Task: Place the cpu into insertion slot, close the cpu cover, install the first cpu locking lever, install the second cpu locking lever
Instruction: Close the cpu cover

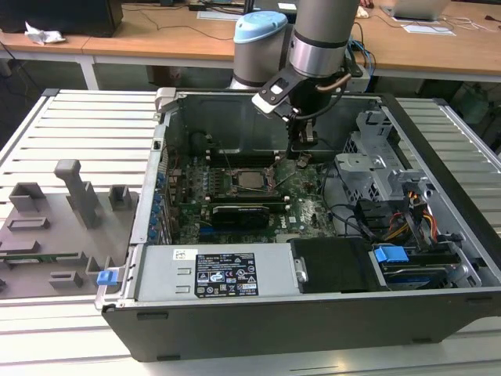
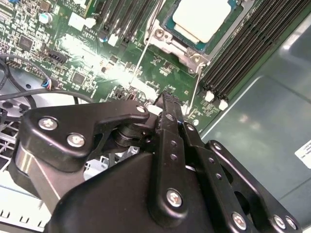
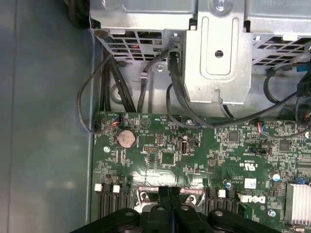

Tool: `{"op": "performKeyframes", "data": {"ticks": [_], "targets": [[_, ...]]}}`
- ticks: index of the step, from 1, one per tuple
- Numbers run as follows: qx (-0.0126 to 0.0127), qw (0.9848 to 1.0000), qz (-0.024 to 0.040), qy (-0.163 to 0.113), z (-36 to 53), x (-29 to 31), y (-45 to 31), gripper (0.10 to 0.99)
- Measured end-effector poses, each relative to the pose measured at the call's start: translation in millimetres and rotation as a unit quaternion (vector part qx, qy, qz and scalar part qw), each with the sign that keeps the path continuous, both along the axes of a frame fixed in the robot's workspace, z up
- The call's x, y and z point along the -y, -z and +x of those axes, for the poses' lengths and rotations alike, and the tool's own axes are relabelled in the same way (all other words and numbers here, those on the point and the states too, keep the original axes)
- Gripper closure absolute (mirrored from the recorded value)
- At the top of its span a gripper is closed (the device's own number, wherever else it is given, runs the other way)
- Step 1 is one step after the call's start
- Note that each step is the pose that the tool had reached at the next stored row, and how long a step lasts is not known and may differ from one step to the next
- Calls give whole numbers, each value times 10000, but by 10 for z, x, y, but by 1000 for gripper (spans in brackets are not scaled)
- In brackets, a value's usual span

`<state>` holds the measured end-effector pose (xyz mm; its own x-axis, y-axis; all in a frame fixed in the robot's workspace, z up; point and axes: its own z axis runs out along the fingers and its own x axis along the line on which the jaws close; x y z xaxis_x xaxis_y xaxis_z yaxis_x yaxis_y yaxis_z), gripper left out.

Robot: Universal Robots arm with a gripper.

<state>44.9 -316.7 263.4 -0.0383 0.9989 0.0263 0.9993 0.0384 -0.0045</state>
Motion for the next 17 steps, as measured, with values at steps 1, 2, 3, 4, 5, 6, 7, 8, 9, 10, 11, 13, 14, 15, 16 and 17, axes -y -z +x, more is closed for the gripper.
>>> {"op": "performKeyframes", "data": {"ticks": [1, 2, 3, 4, 5, 6, 7, 8, 9, 10, 11, 13, 14, 15, 16, 17], "targets": [[-4, 10000, -2, 0, 46, -9, 2, 980], [-9, 10000, -4, -1, 75, -15, 3, 980], [-15, 10000, -6, 0, 101, -19, 6, 980], [-17, 10000, -8, 0, 114, -19, 8, 980], [-19, 10000, -8, 0, 129, -19, 12, 980], [-22, 10000, -8, 0, 142, -19, 16, 980], [-27, 10000, -8, 0, 168, -19, 23, 980], [-29, 10000, -8, 1, 181, -19, 27, 980], [-31, 10000, -7, 0, 192, -20, 33, 980], [-32, 10000, -7, 0, 205, -20, 41, 980], [-33, 10000, -9, 0, 220, -20, 56, 980], [-34, 10000, -9, 1, 223, -19, 75, 980], [-33, 10000, -9, 0, 224, -19, 82, 980], [-34, 10000, -9, 0, 225, -19, 87, 980], [-33, 10000, -9, 0, 225, -19, 94, 980], [-34, 10000, -9, 1, 226, -19, 99, 980]]}}
